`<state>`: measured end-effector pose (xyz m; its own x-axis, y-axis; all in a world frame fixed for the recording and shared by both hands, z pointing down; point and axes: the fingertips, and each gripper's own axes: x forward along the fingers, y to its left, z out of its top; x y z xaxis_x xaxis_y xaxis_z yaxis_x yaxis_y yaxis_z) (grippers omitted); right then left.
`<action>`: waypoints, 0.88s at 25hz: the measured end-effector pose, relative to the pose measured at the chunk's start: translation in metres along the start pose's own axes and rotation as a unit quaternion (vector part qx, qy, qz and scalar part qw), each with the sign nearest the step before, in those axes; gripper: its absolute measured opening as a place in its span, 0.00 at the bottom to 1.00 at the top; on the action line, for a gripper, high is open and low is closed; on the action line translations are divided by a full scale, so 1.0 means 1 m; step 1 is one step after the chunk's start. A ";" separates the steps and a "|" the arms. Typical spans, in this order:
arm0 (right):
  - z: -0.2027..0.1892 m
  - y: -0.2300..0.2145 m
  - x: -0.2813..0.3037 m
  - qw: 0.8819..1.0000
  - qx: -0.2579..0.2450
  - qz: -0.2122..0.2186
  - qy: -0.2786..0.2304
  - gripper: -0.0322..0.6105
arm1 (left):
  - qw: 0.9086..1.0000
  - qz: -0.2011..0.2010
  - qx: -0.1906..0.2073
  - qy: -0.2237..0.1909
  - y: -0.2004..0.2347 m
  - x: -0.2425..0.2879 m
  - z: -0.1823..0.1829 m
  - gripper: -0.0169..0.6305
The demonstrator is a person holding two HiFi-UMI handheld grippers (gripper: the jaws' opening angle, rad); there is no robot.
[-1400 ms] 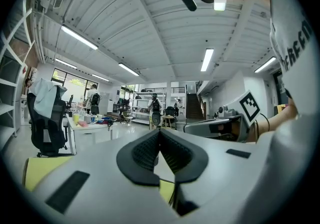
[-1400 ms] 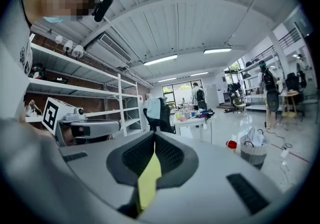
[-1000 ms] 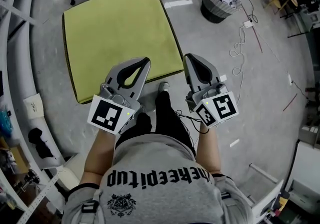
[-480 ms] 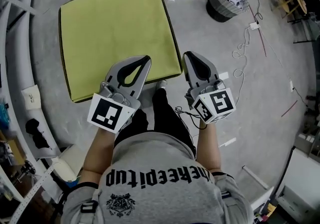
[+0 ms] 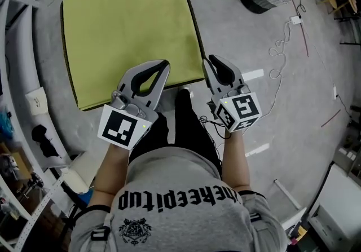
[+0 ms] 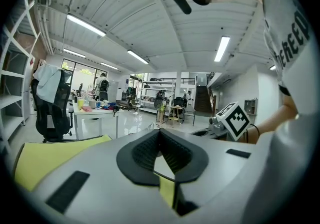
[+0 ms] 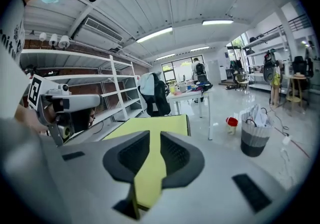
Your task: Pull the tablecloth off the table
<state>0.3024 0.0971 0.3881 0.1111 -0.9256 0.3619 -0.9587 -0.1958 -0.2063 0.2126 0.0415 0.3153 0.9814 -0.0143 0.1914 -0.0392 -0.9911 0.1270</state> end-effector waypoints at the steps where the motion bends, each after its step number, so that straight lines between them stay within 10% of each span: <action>1: -0.005 -0.002 0.002 1.000 0.004 0.000 0.006 0.16 | 1.000 0.001 -0.002 0.003 0.001 0.001 -0.003 0.05; 22: -0.142 -0.033 0.029 0.987 0.066 -0.019 0.144 0.21 | 0.998 0.028 -0.027 0.049 0.015 0.014 -0.049 0.05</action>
<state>0.3004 0.1233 0.5347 0.0494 -0.7902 0.6108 -0.9104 -0.2872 -0.2979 0.2161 0.0329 0.3677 0.9541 -0.0545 0.2943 -0.1072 -0.9803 0.1658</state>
